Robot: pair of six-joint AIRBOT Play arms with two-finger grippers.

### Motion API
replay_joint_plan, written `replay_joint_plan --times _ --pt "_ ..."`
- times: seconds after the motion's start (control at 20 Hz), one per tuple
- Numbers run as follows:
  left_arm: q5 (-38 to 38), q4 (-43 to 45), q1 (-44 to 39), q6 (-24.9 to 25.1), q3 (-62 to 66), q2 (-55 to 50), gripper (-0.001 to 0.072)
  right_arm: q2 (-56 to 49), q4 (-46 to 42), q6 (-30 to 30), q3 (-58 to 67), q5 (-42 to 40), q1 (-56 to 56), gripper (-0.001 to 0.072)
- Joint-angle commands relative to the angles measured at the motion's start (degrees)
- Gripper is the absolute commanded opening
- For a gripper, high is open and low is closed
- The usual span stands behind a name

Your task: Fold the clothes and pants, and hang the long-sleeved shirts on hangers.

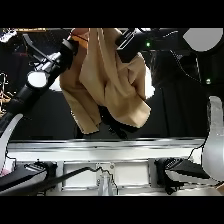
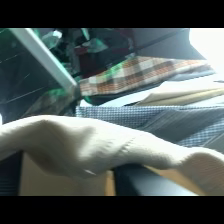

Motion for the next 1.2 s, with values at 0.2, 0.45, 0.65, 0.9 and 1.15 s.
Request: replay_joint_plan --times 0.2,0.45,0.65,0.9,1.15 --pt "-3.06 0.04 -0.26 0.07 4.79 -3.89 0.0111 -0.02 0.72 -0.04 -0.02 1.25 0.04 0.003" --pt "-15.82 0.04 3.06 0.42 4.79 -3.85 0.0017 -0.02 -2.91 -0.02 -0.02 0.5 -0.02 0.003" --pt "-30.71 -0.04 10.97 4.72 4.79 -3.82 0.0016 -0.15 -5.29 -0.02 -0.15 0.44 -0.02 0.003" --pt "-44.06 -21.99 23.47 19.85 4.79 -4.2 0.0016 -1.84 -5.2 -0.02 -0.13 0.13 0.0 0.0029" --pt "-56.46 -42.58 30.27 25.03 4.79 -7.96 0.0015 -4.55 -4.52 -0.04 -0.15 -1.53 0.04 0.0029"
